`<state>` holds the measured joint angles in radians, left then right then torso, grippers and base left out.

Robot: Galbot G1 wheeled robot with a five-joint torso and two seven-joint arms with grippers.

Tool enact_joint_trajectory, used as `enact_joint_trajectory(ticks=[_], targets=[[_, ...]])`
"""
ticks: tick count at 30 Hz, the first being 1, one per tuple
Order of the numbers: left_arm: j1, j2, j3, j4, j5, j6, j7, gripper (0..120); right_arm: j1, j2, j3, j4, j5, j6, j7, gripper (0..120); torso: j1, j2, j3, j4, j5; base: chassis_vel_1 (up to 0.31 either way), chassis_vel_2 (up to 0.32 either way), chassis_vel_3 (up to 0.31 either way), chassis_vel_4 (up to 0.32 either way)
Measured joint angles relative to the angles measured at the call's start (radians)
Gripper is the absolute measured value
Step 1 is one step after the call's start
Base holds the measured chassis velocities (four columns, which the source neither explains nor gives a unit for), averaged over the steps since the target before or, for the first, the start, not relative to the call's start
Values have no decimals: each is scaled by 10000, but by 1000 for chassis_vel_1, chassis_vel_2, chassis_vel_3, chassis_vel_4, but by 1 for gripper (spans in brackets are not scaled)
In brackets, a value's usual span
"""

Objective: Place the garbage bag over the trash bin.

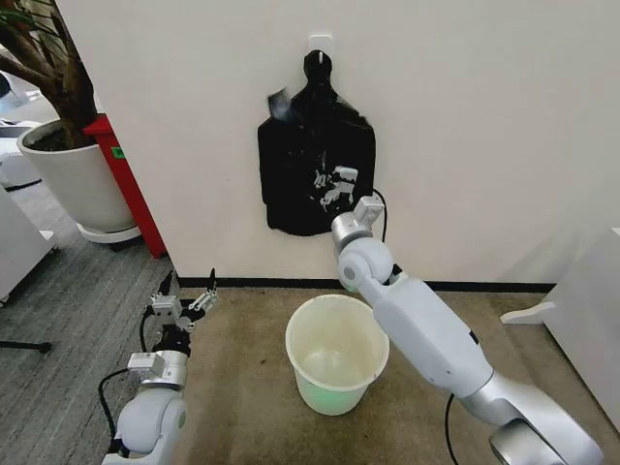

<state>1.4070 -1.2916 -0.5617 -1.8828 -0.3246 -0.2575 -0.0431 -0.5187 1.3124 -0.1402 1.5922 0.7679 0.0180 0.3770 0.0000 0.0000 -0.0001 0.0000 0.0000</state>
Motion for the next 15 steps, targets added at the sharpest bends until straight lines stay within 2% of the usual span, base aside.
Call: enact_joint_trajectory(ticks=[15], targets=[[-14, -48, 12, 64, 74, -10, 4, 98, -809, 199, 214, 94, -421, 130, -189, 0, 0, 0, 0, 0, 0, 0, 0, 0, 0]])
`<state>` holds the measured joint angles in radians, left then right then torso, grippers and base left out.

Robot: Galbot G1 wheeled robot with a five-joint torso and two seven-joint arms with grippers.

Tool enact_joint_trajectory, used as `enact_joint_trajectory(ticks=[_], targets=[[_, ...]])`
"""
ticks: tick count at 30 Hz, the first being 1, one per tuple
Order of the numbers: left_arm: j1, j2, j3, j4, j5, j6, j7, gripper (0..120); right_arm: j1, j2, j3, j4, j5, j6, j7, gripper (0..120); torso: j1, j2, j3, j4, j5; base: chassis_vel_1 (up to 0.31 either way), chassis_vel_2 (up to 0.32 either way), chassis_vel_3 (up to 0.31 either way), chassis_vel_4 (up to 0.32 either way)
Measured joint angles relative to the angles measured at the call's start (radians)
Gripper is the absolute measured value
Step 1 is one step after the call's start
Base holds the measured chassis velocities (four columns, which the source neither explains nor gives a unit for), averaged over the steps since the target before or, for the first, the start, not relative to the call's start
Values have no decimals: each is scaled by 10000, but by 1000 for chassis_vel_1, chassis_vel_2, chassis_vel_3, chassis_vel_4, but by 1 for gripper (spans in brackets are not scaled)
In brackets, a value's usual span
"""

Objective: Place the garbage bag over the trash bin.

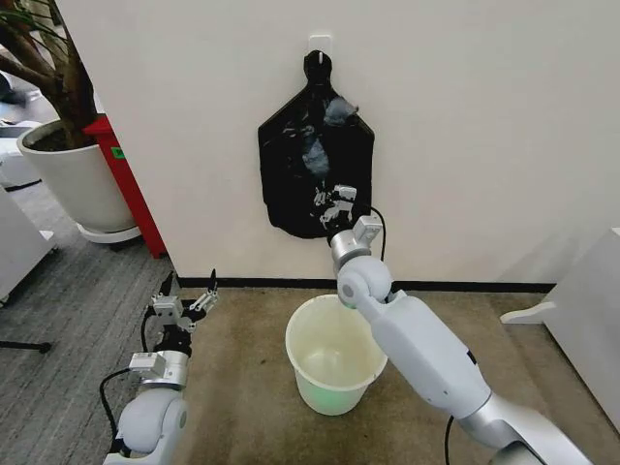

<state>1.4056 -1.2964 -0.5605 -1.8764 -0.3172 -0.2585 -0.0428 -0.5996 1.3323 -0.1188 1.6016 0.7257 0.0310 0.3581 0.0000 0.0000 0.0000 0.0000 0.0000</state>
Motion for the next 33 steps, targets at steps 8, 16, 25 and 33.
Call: enact_joint_trajectory(ticks=[8, 16, 25, 33], targets=[[8, -11, 0, 22, 38, -21, 0, 98, -414, 26, 131, 85, -158, 71, -116, 0, 0, 0, 0, 0, 0, 0, 0, 0, 0], [-1, -55, 7, 49, 79, -30, 0, 98, -828, 75, 203, 120, -338, 147, -243, 0, 0, 0, 0, -1, 0, 0, 0, 0, 0], [-5, -58, 9, 79, 98, -38, 0, 98, -1270, 185, 243, 48, -527, 253, -386, 0, 0, 0, 0, 0, 0, 0, 0, 0, 0], [-17, -67, 8, 98, 105, -41, 0, 98, -1627, 232, 319, -55, -697, 335, -509, 0, 0, 0, 1, 0, 1, 0, 0, 0, 0]])
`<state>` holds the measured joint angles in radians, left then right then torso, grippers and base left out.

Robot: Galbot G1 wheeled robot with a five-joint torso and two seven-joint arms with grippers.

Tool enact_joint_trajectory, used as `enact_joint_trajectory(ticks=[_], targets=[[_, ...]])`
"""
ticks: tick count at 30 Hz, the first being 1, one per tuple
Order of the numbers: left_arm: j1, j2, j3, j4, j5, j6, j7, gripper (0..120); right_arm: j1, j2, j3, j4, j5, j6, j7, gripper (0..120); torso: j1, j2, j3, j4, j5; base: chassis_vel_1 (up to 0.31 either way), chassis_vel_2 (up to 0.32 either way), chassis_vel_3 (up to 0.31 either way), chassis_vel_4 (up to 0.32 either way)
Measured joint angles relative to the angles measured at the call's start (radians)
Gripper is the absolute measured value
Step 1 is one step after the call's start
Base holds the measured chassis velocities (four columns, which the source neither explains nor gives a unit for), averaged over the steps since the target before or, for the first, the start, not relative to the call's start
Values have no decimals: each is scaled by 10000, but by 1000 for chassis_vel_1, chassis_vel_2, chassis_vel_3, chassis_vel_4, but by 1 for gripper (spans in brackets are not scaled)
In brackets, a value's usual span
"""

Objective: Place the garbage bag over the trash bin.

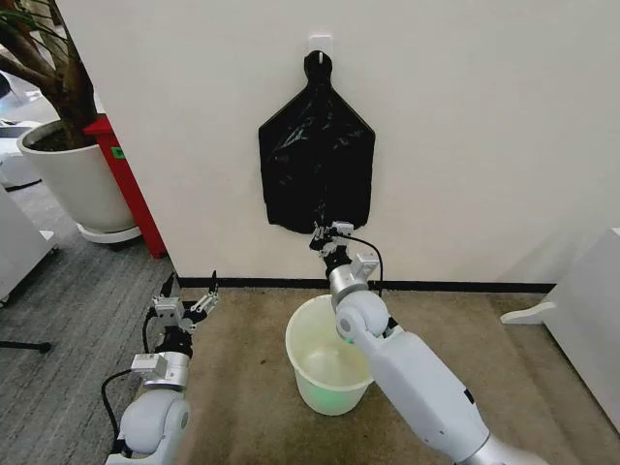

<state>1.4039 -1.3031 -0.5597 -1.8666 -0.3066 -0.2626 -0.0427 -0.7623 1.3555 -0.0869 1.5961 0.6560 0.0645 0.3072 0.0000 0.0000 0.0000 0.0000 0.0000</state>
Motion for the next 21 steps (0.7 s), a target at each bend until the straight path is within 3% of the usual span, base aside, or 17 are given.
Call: enact_joint_trajectory(ticks=[21], targets=[[-6, -64, 2, 90, 58, -40, 1, 98, -831, 86, 70, -373, -285, 204, -208, 0, 0, 0, 0, 0, 0, 0, 0, 0, 0]])
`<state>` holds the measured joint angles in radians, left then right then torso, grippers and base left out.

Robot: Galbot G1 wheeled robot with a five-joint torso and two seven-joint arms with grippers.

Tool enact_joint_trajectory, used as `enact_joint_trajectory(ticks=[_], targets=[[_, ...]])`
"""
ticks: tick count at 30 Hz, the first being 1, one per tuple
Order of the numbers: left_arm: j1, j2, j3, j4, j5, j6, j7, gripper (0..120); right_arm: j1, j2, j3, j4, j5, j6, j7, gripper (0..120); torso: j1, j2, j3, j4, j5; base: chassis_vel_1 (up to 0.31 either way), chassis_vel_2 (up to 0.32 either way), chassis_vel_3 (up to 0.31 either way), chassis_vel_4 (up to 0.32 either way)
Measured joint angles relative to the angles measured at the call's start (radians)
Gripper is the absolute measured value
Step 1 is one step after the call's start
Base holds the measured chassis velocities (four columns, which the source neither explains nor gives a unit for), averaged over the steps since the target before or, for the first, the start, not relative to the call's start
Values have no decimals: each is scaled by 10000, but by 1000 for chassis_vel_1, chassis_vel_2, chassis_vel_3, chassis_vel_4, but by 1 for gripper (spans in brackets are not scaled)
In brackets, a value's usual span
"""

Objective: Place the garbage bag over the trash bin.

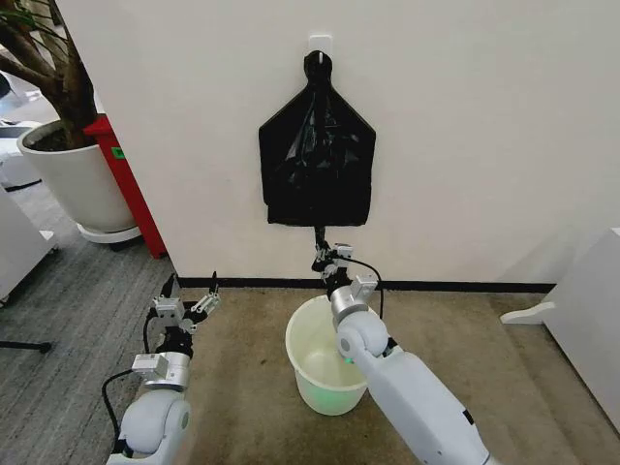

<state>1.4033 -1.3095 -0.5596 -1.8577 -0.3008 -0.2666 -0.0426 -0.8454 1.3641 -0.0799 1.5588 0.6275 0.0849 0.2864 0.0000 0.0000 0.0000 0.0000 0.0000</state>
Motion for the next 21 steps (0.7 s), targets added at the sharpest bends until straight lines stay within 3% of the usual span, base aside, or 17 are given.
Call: enact_joint_trajectory(ticks=[21], targets=[[56, -33, 10, -29, 109, -73, 11, 98, -667, -37, 14, -128, -274, 125, -107, 0, 0, 0, -1, 0, 0, 0, 0, 0, 0]])
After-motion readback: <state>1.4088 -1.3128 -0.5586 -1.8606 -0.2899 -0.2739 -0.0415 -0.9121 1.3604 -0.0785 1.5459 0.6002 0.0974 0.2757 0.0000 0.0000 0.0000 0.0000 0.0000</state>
